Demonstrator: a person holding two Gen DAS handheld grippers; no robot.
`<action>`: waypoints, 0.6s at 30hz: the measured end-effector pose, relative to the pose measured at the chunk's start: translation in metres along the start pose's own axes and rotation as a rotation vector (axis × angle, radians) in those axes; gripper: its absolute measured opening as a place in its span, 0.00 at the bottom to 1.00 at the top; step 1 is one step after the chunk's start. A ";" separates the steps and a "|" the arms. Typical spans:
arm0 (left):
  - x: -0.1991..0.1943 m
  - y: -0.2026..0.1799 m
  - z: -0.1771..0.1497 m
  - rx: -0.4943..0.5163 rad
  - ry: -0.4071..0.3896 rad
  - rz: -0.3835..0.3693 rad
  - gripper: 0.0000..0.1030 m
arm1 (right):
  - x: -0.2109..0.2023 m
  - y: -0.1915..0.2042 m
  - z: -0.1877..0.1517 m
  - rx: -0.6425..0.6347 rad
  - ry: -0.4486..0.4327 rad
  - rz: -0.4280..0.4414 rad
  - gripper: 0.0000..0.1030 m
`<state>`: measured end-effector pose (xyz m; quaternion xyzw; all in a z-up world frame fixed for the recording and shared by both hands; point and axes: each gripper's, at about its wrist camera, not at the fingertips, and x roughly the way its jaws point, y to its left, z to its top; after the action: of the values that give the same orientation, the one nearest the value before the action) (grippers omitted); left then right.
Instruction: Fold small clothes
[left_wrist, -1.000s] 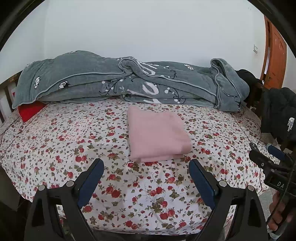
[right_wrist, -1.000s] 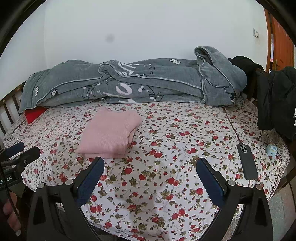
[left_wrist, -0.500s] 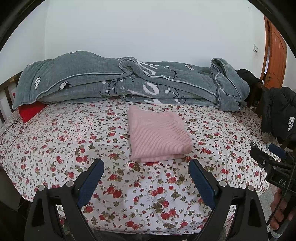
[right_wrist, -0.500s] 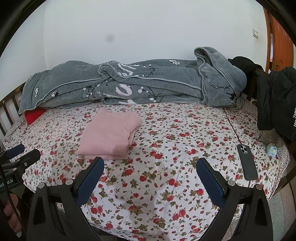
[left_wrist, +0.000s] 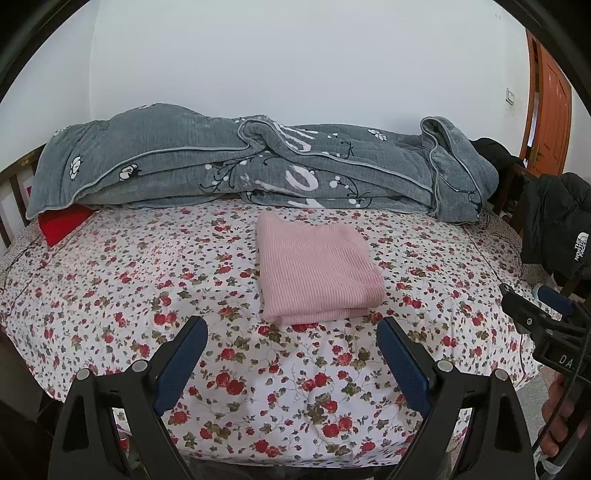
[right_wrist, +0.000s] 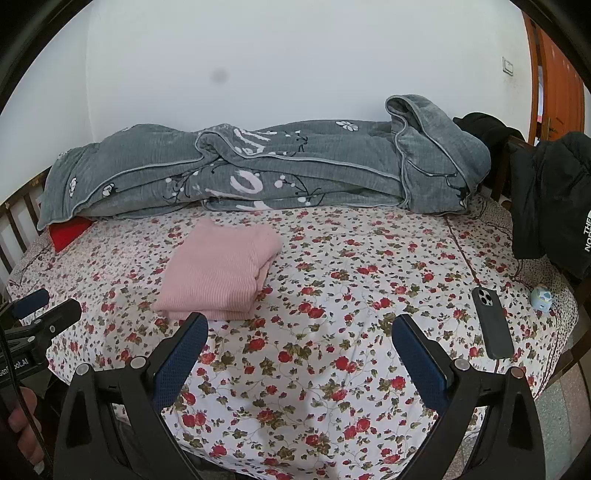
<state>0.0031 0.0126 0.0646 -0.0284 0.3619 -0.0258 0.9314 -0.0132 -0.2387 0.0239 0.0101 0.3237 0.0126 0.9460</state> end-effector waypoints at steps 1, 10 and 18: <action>0.000 0.001 0.001 -0.001 -0.001 -0.001 0.90 | 0.000 0.000 0.000 0.000 0.000 0.000 0.95; -0.001 0.001 0.001 0.001 0.000 0.000 0.91 | -0.002 0.002 0.001 0.005 -0.002 -0.002 0.95; -0.002 0.001 0.001 0.001 -0.003 0.000 0.91 | -0.003 0.004 0.002 0.007 -0.006 -0.004 0.95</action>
<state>0.0026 0.0138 0.0667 -0.0279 0.3606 -0.0259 0.9319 -0.0149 -0.2351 0.0274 0.0128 0.3211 0.0096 0.9469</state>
